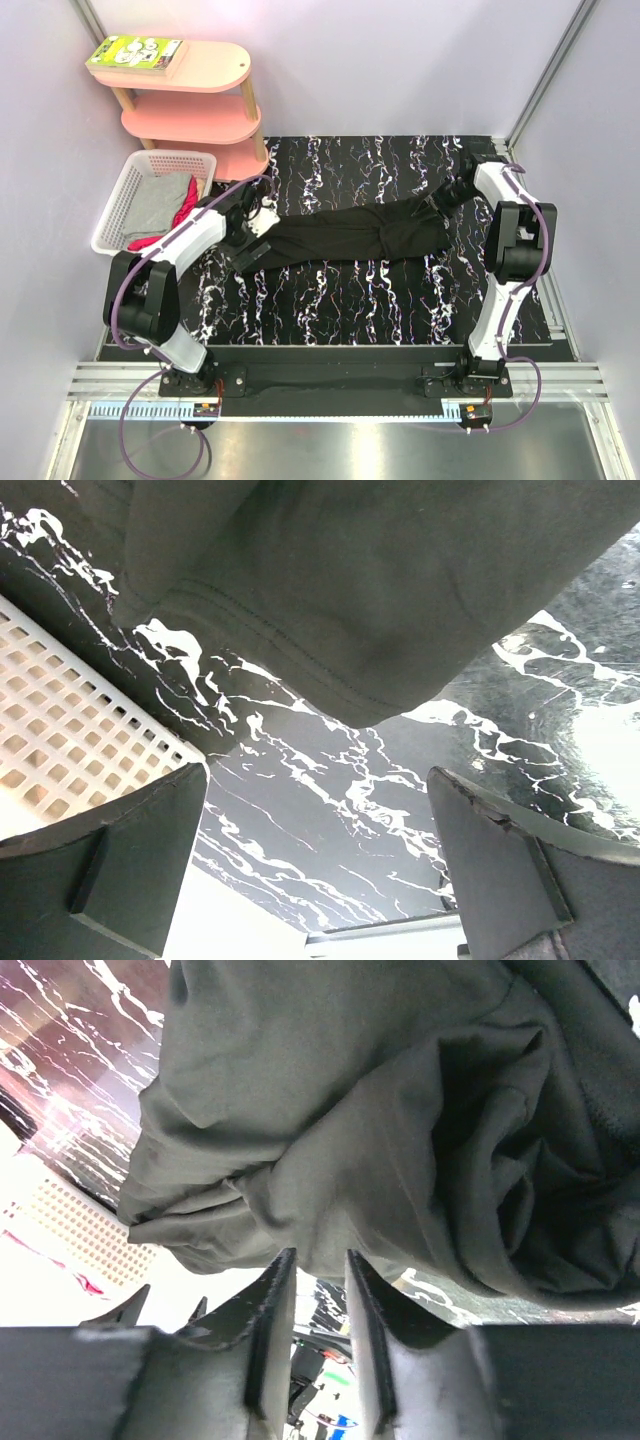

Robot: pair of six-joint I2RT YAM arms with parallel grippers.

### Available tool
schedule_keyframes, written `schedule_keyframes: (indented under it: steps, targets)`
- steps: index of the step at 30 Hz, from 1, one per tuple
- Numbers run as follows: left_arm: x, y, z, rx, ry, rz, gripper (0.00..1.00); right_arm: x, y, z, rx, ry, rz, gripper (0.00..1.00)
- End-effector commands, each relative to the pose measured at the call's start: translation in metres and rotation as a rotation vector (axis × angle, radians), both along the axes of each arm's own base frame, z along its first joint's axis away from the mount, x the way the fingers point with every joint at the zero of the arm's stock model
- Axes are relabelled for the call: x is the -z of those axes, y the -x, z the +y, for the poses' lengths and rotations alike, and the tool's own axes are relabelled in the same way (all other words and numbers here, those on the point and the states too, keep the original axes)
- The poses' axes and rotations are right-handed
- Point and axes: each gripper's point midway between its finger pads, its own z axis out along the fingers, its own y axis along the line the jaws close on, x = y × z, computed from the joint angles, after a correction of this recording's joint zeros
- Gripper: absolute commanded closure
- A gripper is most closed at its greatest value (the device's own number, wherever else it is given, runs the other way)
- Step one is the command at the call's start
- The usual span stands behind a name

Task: Fold and stack the t-shirts
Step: Fold the other side of the tshirt into a rectangle

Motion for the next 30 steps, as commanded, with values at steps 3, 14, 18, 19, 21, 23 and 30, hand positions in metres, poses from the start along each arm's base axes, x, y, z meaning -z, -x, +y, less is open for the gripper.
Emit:
schedule_keyframes:
  steps: [3,14,18,19,21,23,30]
  targets:
    - [-0.006,-0.004,-0.001,-0.008,0.024,-0.036,0.01,-0.03,0.031,-0.006,-0.064,0.061,-0.05,0.52]
    - [-0.001,-0.022,-0.015,-0.037,0.06,-0.017,0.01,-0.002,0.101,-0.016,-0.09,0.134,0.051,0.43]
    - [-0.005,-0.023,-0.015,-0.033,0.06,-0.026,0.01,0.011,0.09,-0.015,-0.084,0.126,0.063,0.43]
    - [-0.006,-0.022,-0.015,-0.034,0.059,-0.026,0.01,0.013,0.088,-0.015,-0.085,0.124,0.064,0.43]
    - [-0.007,-0.021,-0.013,-0.031,0.056,-0.03,0.01,0.021,0.085,-0.017,-0.084,0.13,0.077,0.43]
    - [-0.007,-0.019,-0.013,-0.032,0.055,-0.03,0.01,0.027,0.082,-0.018,-0.085,0.136,0.083,0.44]
    - [-0.005,-0.012,-0.011,-0.04,0.059,-0.027,0.01,0.046,0.075,-0.024,-0.084,0.169,0.108,0.47]
